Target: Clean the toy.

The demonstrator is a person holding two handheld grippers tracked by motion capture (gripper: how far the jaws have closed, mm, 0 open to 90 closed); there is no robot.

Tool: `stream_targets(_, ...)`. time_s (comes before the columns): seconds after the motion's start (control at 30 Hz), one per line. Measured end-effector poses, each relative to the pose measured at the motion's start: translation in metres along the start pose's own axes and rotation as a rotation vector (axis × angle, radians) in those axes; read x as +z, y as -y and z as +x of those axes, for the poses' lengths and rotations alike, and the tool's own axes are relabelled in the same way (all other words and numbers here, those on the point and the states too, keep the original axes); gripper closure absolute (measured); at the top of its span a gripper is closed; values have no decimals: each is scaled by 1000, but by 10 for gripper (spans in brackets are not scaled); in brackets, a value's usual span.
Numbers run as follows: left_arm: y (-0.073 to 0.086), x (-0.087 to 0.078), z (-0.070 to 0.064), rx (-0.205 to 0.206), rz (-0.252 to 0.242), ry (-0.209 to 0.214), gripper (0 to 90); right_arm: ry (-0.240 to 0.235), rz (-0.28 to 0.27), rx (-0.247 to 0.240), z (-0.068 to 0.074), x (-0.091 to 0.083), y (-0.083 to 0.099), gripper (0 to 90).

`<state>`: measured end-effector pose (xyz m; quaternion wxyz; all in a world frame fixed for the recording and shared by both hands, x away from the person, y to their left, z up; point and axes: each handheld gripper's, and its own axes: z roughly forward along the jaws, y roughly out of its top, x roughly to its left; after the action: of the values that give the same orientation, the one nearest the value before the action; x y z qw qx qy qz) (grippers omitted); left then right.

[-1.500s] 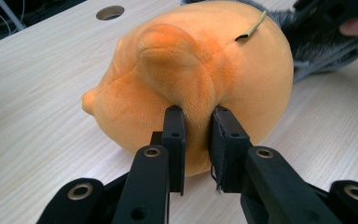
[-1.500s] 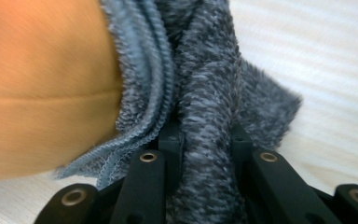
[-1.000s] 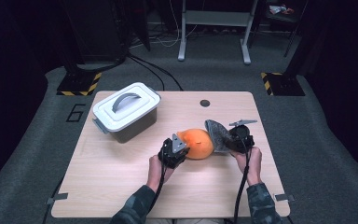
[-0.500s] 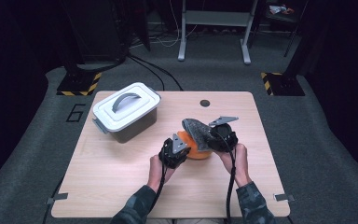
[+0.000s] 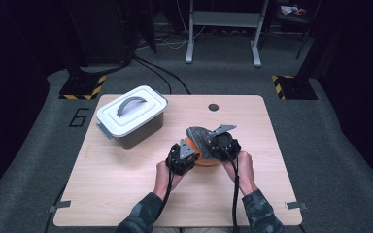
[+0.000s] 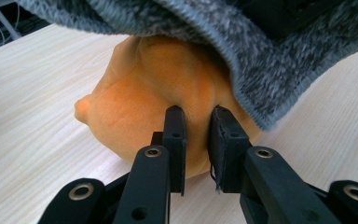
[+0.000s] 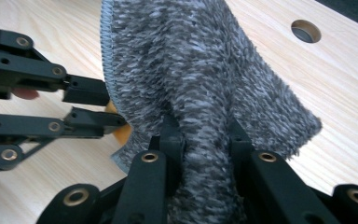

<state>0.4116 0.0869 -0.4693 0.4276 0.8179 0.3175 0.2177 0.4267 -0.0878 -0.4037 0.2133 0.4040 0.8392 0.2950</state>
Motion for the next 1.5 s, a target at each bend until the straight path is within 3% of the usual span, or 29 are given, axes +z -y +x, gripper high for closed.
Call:
stream_targets(0.1,0,0,0,-3,-3,-3,776,11,13,18,-1,0,1,749)
stream_targets(0.17,0,0,0,0,4,4,776,10,9,-3,-6,1,3,749)
stream_targets(0.23,0,1,0,-1,1,1,776,15,18,40,-8,1,4,749)
stream_targets(0.37,1,1,0,-4,3,6,776,18,21,55,-19,3,9,748)
stream_targets(0.67,3,1,1,-10,4,12,776,33,59,157,-47,14,28,747)
stream_targets(1.03,4,1,3,-4,10,11,775,11,128,260,-68,43,45,746)
stream_targets(1.17,4,1,3,-10,10,11,775,22,162,272,-71,54,50,746)
stream_targets(1.3,5,1,4,-15,12,13,775,21,234,269,-70,70,60,744)
stream_targets(1.4,6,1,5,-24,8,7,775,18,209,276,-72,68,63,744)
stream_targets(1.5,6,0,6,-35,7,9,774,50,171,273,-74,51,59,747)
